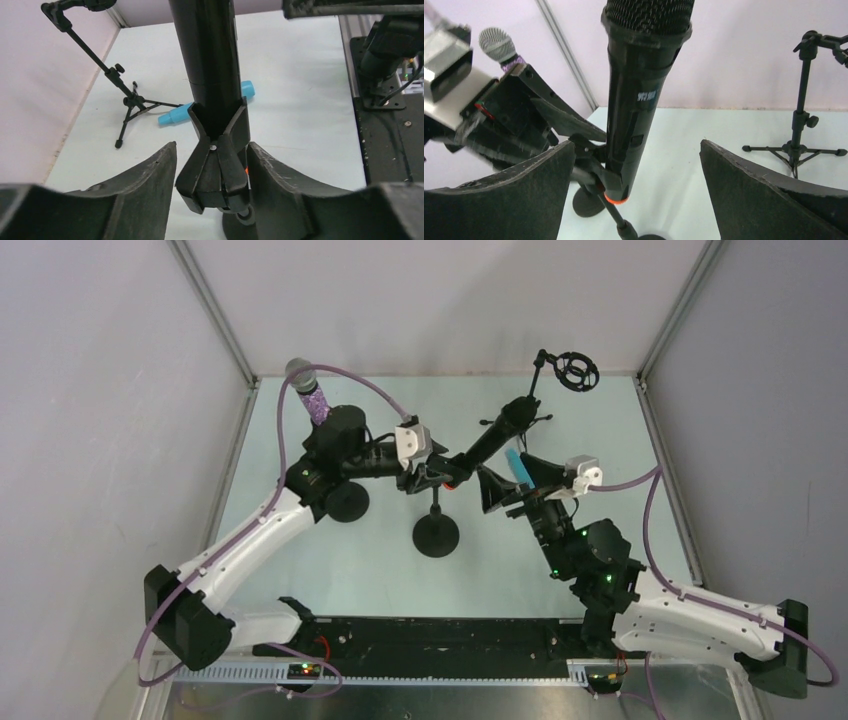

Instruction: Attach the microphones to the stand

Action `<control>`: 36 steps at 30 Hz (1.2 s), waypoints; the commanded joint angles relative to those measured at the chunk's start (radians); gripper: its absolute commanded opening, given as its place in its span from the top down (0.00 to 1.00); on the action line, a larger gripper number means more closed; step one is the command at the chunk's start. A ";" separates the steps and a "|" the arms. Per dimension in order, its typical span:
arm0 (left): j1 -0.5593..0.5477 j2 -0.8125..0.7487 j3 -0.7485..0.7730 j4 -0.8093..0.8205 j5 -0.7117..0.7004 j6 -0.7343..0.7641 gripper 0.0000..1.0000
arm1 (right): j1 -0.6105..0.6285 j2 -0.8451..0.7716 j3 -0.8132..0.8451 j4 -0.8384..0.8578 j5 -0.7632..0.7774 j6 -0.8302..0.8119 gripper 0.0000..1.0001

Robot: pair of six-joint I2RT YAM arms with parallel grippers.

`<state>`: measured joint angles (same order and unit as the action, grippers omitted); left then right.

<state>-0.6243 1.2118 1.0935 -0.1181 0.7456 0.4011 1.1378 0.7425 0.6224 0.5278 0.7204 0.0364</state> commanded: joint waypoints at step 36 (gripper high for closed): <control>0.025 0.029 0.119 0.030 -0.143 0.004 0.00 | 0.086 0.136 -0.057 -0.703 -0.472 0.390 0.01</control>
<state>-0.6052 1.2934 1.1725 -0.1207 0.6071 0.4030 1.2114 0.8700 0.5549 -0.1097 0.4313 0.3565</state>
